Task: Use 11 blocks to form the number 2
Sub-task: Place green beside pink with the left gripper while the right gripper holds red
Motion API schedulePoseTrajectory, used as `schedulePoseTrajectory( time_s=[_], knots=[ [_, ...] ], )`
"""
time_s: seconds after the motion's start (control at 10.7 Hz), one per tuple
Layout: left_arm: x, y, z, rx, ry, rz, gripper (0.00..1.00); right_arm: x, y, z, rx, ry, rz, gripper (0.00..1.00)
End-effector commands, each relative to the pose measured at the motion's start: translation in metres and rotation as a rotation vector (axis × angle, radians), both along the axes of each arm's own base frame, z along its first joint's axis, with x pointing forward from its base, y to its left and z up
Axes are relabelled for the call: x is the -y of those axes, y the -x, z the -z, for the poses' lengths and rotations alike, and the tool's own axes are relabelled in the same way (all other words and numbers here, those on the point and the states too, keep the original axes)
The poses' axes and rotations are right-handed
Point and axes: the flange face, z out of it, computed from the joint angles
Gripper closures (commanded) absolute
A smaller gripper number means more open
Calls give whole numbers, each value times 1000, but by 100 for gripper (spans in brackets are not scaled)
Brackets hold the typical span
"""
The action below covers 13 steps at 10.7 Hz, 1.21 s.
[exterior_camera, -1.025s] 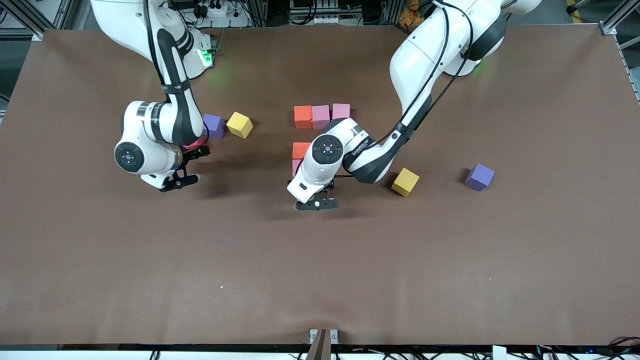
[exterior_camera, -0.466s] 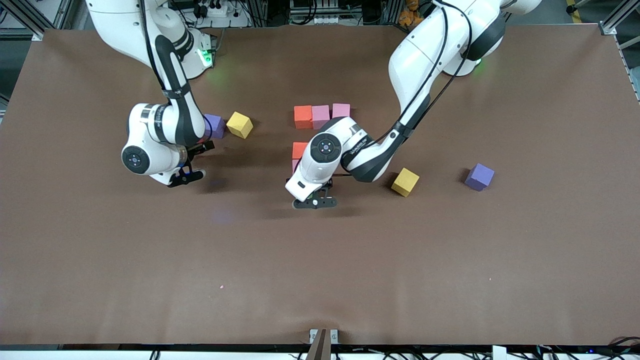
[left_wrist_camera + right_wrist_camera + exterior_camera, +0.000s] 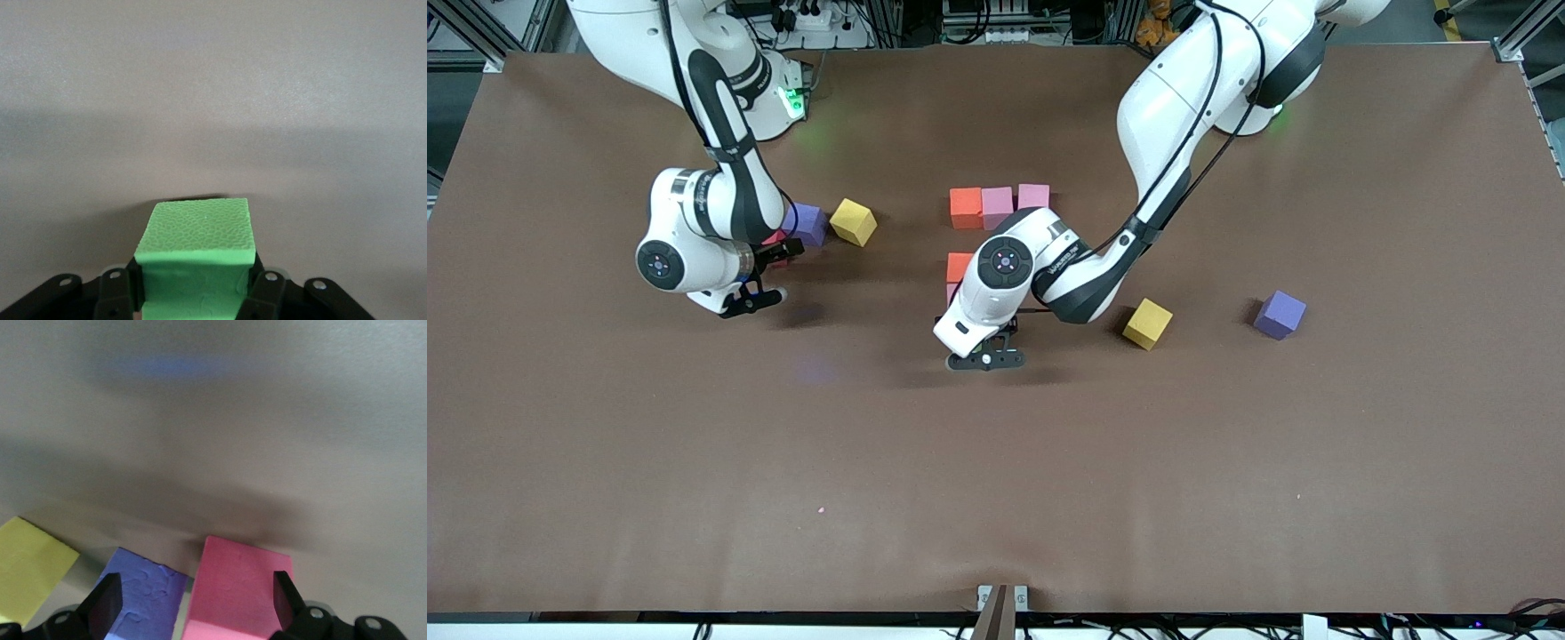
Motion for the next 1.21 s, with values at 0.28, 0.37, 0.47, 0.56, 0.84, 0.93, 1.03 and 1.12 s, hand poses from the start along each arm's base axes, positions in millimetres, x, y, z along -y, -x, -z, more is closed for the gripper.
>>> schedulePoseTrajectory(
  time_s=[0.28, 0.37, 0.47, 0.56, 0.84, 0.93, 1.03, 1.12],
  knots=[
    [8, -1, -2, 11, 35, 14, 0, 24, -1, -20, 45, 20, 15, 0],
    [10, 1, -5, 8, 41, 14, 0, 29, 0, -19, 38, 49, 77, 0],
    [12, 3, -8, 8, 46, 16, 0, 30, 2, -18, 29, 83, 153, 0],
    [13, 2, -13, 13, 51, 14, 0, 26, 3, -18, 21, 132, 249, 0],
    [-7, -20, -67, 33, 72, -32, 0, 26, 16, -17, 8, 141, 287, 0],
    [-30, -39, -91, 51, 80, -68, 0, 25, 19, -17, 6, 136, 286, 0],
    [-52, -48, -111, 43, 58, -88, 0, 25, 23, -15, 2, 140, 281, 0],
    [-86, -65, -125, 26, 26, -118, 0, 25, 26, -15, 13, 135, 280, 0]
  ],
)
